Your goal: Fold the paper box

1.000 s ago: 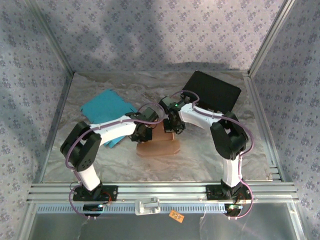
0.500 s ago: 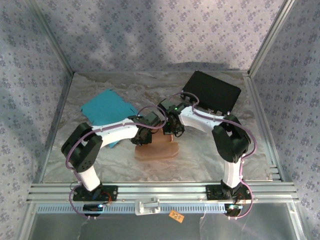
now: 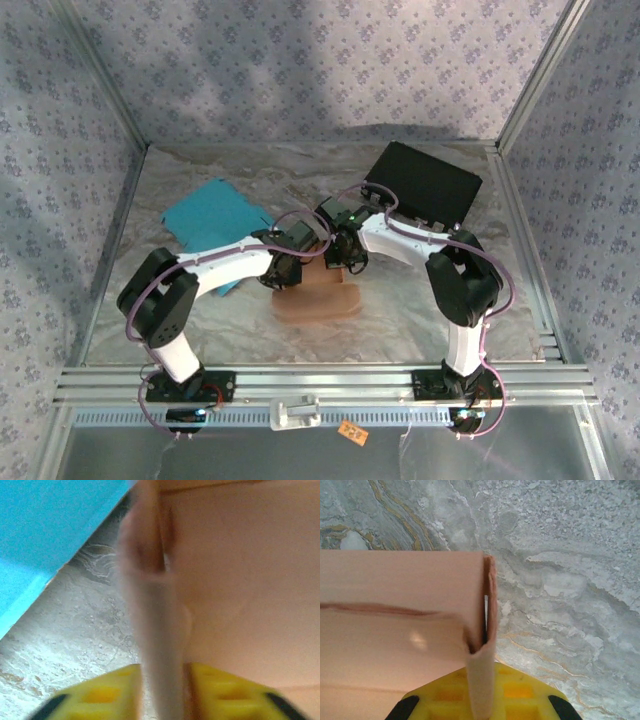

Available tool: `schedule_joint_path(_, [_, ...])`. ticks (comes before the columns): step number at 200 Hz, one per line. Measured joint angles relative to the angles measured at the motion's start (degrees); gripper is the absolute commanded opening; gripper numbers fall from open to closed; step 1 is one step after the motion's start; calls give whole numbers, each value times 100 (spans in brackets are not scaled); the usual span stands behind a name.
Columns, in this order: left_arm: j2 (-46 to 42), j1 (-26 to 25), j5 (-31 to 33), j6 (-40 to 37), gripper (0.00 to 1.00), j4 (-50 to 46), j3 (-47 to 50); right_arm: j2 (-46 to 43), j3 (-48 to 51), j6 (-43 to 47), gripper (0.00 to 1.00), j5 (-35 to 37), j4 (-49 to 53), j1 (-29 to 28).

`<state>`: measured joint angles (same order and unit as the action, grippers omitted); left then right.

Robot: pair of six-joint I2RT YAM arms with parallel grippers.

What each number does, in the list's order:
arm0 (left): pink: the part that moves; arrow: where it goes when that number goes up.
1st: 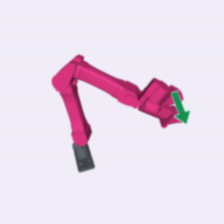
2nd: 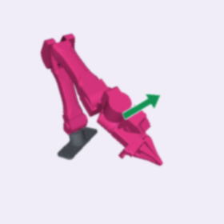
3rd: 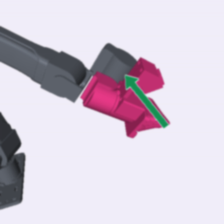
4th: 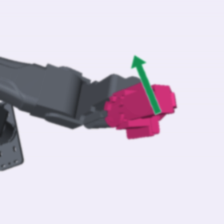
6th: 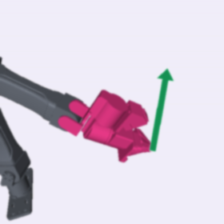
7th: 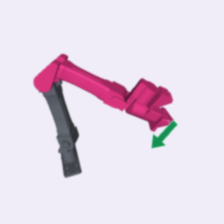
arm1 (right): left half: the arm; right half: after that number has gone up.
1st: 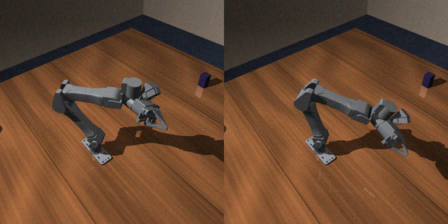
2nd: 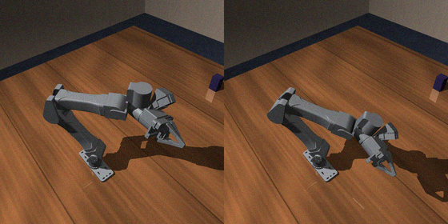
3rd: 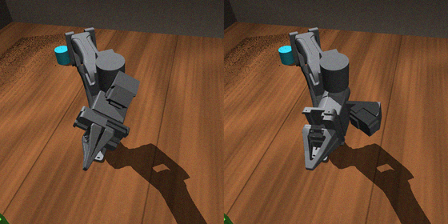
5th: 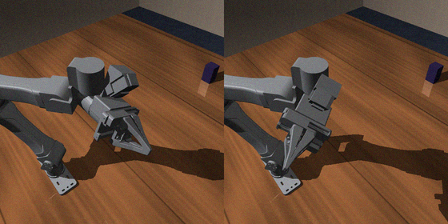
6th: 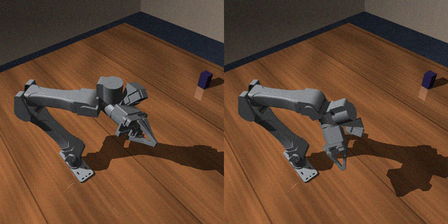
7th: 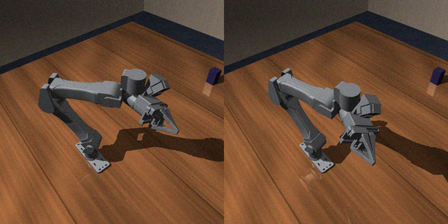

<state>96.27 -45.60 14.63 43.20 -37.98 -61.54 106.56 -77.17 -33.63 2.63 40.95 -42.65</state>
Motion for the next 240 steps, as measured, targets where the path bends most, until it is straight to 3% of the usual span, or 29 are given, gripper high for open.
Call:
schedule_joint_path(36, [-356, 348, -306, -190, 41, 66, -42, -17, 4, 0, 0, 15, 28, -26])
schedule_joint_path(79, [-131, 627, -745, -468, 39, 114, -321, -17, 4, 0, 0, 15, 68, -26])
schedule_joint_path(118, [227, 717, -887, -610, 27, 175, -503, -17, 4, 0, 0, 15, 87, -20])
schedule_joint_path(183, [328, 756, -813, -706, 0, 210, -638, -17, -2, 0, 0, 15, 155, -17])
schedule_joint_path(240, [525, 573, -275, -647, 0, -146, -960, -17, -39, -4, 0, -13, 146, 0])
